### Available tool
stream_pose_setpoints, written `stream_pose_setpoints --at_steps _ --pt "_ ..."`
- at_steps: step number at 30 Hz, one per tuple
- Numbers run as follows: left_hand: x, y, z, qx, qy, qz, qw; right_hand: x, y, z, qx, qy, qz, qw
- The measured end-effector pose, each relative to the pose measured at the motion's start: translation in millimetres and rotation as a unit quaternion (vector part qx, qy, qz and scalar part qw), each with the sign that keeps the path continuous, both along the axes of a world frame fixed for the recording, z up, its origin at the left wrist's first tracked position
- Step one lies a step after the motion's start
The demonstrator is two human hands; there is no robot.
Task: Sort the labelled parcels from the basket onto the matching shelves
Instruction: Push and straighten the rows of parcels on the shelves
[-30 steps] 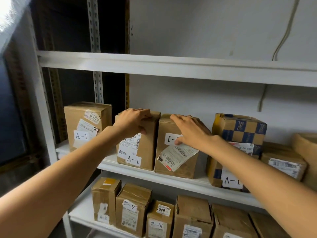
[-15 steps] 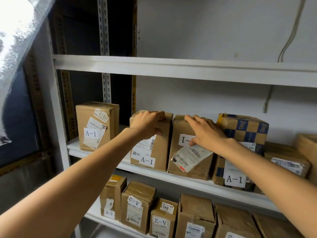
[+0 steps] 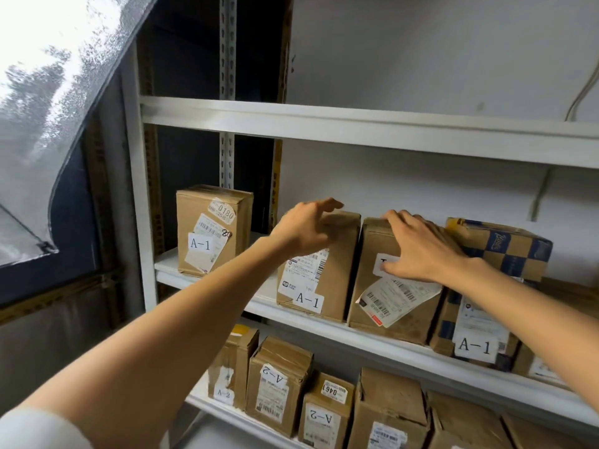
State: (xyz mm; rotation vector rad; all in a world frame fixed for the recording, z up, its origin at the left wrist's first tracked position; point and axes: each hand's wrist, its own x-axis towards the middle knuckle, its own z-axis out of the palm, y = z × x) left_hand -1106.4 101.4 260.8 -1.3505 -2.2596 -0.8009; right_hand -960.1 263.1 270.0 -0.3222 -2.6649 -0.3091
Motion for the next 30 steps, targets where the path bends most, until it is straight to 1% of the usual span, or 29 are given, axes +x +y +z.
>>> stream_pose_setpoints --at_steps 1,2,4,5,7,9,10,12,13,15,18,22,27,30 --pt "-5 -7 1 0.043 -0.018 -0.004 0.999 -4 -5 0 0.005 0.032 0.022 0.999" --pt "-12 -15 2 0.077 -0.009 0.016 0.997 -10 -13 0 0.017 0.064 0.049 0.997" --pt "-31 -34 5 0.113 0.049 0.089 0.988 -25 -35 -2 0.056 0.106 0.101 0.988" --pt "-43 -45 6 0.114 0.069 0.129 0.983 -35 -46 -3 0.072 0.118 0.123 0.983" --pt "-68 -68 9 0.068 0.086 0.213 0.971 -55 -68 -7 0.085 0.129 0.151 0.976" --pt "-93 -88 8 -0.029 0.091 0.292 0.952 -70 -84 -10 0.087 0.136 0.159 0.974" --pt "-105 -96 7 -0.07 0.082 0.309 0.945 -75 -89 -11 0.087 0.139 0.159 0.974" --pt "-127 -107 0 -0.11 0.048 0.306 0.944 -84 -95 -13 0.081 0.135 0.159 0.975" --pt "-134 -110 -6 -0.11 0.031 0.295 0.949 -89 -97 -14 0.077 0.13 0.159 0.976" --pt "-142 -111 -15 -0.075 0.015 0.268 0.96 -97 -97 -16 0.071 0.125 0.151 0.978" --pt "-141 -109 -22 -0.03 0.037 0.244 0.969 -107 -95 -20 0.072 0.125 0.118 0.982" --pt "-141 -109 -23 -0.009 0.052 0.236 0.97 -113 -100 -30 0.054 0.119 0.104 0.986" --pt "-127 -103 -24 -0.002 0.067 0.226 0.972 -113 -106 -36 0.038 0.1 0.101 0.989" --pt "-115 -92 -23 0.0 0.063 0.217 0.974 -109 -106 -33 0.045 0.082 0.103 0.99"
